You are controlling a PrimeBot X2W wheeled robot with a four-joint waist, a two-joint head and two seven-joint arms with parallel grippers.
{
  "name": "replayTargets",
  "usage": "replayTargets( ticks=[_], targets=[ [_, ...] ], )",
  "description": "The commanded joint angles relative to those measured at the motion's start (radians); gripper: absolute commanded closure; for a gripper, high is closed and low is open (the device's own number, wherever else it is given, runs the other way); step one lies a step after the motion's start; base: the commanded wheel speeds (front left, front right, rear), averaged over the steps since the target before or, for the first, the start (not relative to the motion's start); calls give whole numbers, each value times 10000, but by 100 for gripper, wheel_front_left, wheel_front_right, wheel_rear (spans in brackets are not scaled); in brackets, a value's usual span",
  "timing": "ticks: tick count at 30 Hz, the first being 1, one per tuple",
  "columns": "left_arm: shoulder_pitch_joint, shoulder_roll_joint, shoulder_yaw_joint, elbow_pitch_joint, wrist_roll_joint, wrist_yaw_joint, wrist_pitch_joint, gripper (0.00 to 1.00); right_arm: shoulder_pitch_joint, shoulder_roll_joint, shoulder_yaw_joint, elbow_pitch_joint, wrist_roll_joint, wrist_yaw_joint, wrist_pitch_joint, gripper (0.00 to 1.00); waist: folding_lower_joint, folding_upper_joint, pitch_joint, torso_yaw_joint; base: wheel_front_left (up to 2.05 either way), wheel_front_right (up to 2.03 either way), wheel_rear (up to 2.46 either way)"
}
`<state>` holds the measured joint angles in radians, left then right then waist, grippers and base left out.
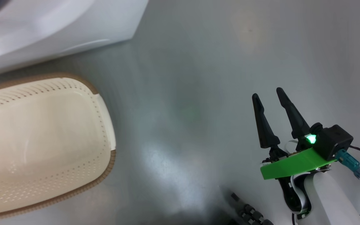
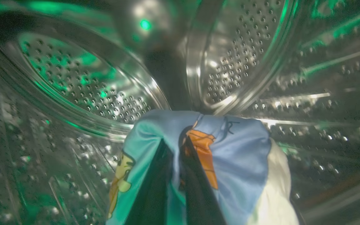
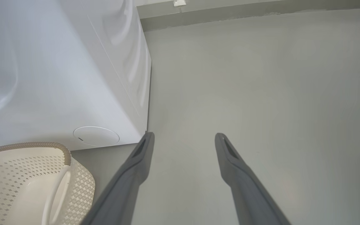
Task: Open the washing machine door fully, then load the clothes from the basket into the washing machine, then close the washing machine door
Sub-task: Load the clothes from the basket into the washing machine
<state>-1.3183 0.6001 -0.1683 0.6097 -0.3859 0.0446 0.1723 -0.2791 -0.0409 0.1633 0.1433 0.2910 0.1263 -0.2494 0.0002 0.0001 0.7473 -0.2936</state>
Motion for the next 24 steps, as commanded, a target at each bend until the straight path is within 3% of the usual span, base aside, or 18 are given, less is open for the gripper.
replayTargets(
  ticks=[1, 9, 10, 11, 24],
  targets=[
    [-436, 701, 272, -411, 166, 2, -471, 100, 79, -94, 224, -122, 65, 44, -107, 0, -2, -1, 620, -464, 0, 0, 0],
    [-1258, 1133, 115, 456, 829, 128, -2201, 100, -55, -93, 171, -153, 151, 44, -121, 0, -2, -1, 782, -463, 0, 0, 0],
    [-1261, 1091, 118, 649, 800, 172, -2165, 60, -60, -93, 174, -149, 141, 44, -122, 0, -2, -1, 780, -433, 0, 0, 0],
    [-1243, 1039, 117, 866, 766, 226, -2070, 0, -66, -93, 165, -147, 130, 44, -122, 0, -2, -1, 765, -391, 0, 0, 0],
    [-422, 293, -136, 1793, 410, 304, -1971, 0, -92, -93, -158, -127, -210, 44, -123, 0, -2, -1, 140, 262, 0, 0, 0]
  ],
)
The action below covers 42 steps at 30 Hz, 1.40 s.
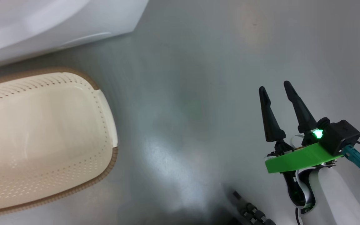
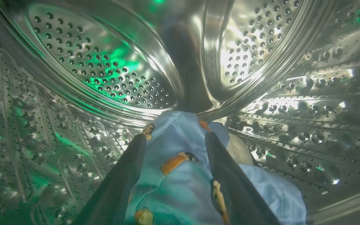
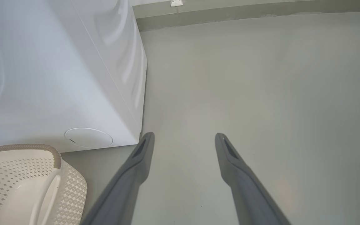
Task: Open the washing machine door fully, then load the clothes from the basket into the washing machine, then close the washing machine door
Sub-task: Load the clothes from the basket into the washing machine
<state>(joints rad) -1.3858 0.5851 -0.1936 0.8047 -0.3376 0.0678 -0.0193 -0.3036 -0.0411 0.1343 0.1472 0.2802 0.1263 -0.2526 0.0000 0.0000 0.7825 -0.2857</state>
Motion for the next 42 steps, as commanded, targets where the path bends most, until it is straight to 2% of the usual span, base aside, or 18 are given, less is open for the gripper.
replayTargets(
  ticks=[1, 15, 19, 25, 34, 42],
  targets=[
    [403, 392, 105, -163, -92, 105, -111, 0, 174, -91, 91, -145, -139, 44, -91, 0, 0, 0, -307, 247, 0, 0, 0],
    [2962, -570, 159, -455, -703, 471, -916, 0, 606, -91, -485, 204, -703, 44, -89, 0, 0, 0, -1950, 1066, 0, 0, 0],
    [4093, -1073, 265, -845, -1035, 586, -1446, 0, 923, -91, -836, 211, -820, 44, -60, 0, 0, 0, -2606, 1361, 0, 0, 0],
    [6346, -1736, 452, -2016, -1410, 824, -2157, 0, 1616, -91, -1356, 68, -1094, 44, 188, 0, 0, 0, -3686, 1700, 0, 0, 0],
    [10142, -2542, 460, -4546, -1322, 1404, -2403, 0, 2529, -91, -1548, -385, -1468, 44, 737, 0, 0, 0, -5139, 2042, 0, 0, 0],
    [12554, -3289, 274, -5874, -1079, 1447, -2422, 0, 3251, -98, -1479, -820, -1739, 44, 1288, 0, 0, 0, -6426, 2440, 0, 0, 0]
  ],
)
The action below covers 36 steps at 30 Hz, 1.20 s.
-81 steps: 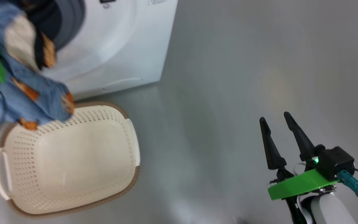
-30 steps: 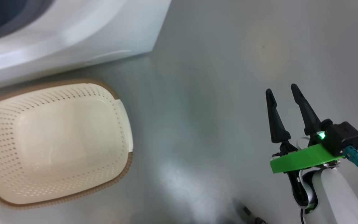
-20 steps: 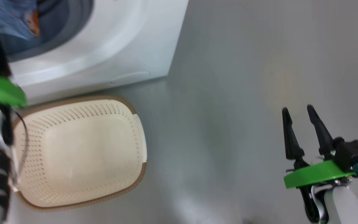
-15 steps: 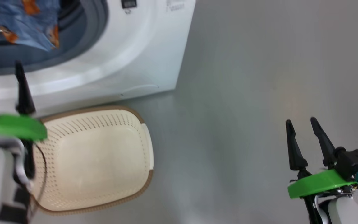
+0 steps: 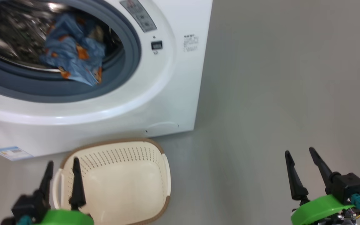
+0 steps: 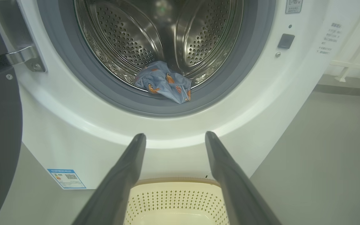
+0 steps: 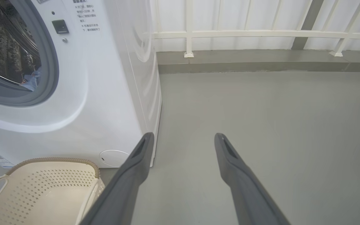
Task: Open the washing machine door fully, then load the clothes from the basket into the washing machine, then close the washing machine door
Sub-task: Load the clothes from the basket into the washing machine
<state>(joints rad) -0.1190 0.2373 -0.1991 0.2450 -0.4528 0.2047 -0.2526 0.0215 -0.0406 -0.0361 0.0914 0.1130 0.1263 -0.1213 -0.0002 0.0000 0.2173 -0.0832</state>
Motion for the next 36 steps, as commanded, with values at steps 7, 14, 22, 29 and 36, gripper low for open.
replayTargets(
  ticks=[7, 14, 22, 29, 36],
  targets=[
    [1321, -308, 298, -861, 375, 96, -90, 0, 668, -214, 358, -683, -165, 44, 503, 0, 2, 0, -1889, 582, 0, 0, 0],
    [2146, -532, 271, -950, 470, 25, -90, 0, 1189, -342, 633, -1147, -133, 44, 905, 0, 2, 0, -2437, 662, 0, 0, 0],
    [2314, -678, 269, -907, 581, -65, -91, 0, 1302, -405, 680, -1330, -93, 44, 1070, 0, 2, 0, -2583, 723, 0, 0, 0],
    [2358, -697, 314, -832, 669, -127, -91, 0, 1380, -390, 704, -1384, -70, 44, 1116, 0, 2, 0, -2617, 691, 0, 0, 0],
    [2285, -729, 357, -757, 726, -167, -91, 0, 1344, -367, 756, -1404, -58, 44, 1129, 0, 2, 0, -2560, 649, 0, 0, 0]
  ],
)
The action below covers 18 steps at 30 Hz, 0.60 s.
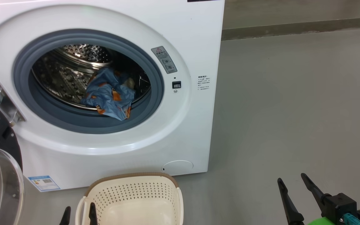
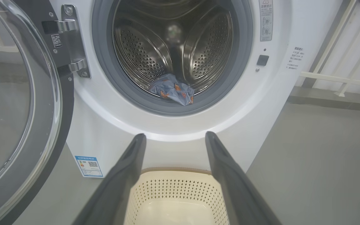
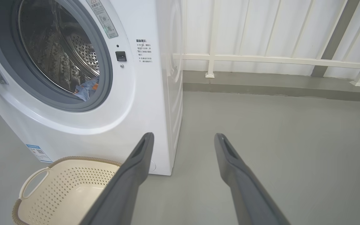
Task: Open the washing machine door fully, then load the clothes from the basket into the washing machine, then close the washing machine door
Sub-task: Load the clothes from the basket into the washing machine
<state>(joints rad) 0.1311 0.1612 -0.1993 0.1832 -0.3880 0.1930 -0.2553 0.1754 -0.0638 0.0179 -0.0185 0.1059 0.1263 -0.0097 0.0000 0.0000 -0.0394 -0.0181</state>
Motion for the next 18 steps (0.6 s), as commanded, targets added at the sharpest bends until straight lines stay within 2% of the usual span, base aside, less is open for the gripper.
replayTargets(
  ticks=[1, 12, 18],
  targets=[
    [-228, 25, 369, -127, 78, -57, -64, 0, -196, -130, 210, -307, 6, 44, 19, 0, 0, 0, 14, -4, 0, 0, 0],
    [-538, 32, 352, 87, 33, -110, 3, 0, -347, -88, 321, -322, 45, 44, -6, 0, 0, 0, 320, -89, 0, 0, 0],
    [-1324, 168, 212, 393, 64, -219, 410, 0, -540, -56, 315, -382, 97, 44, -65, 0, 0, 0, 1043, -290, 0, 0, 0]
  ],
)
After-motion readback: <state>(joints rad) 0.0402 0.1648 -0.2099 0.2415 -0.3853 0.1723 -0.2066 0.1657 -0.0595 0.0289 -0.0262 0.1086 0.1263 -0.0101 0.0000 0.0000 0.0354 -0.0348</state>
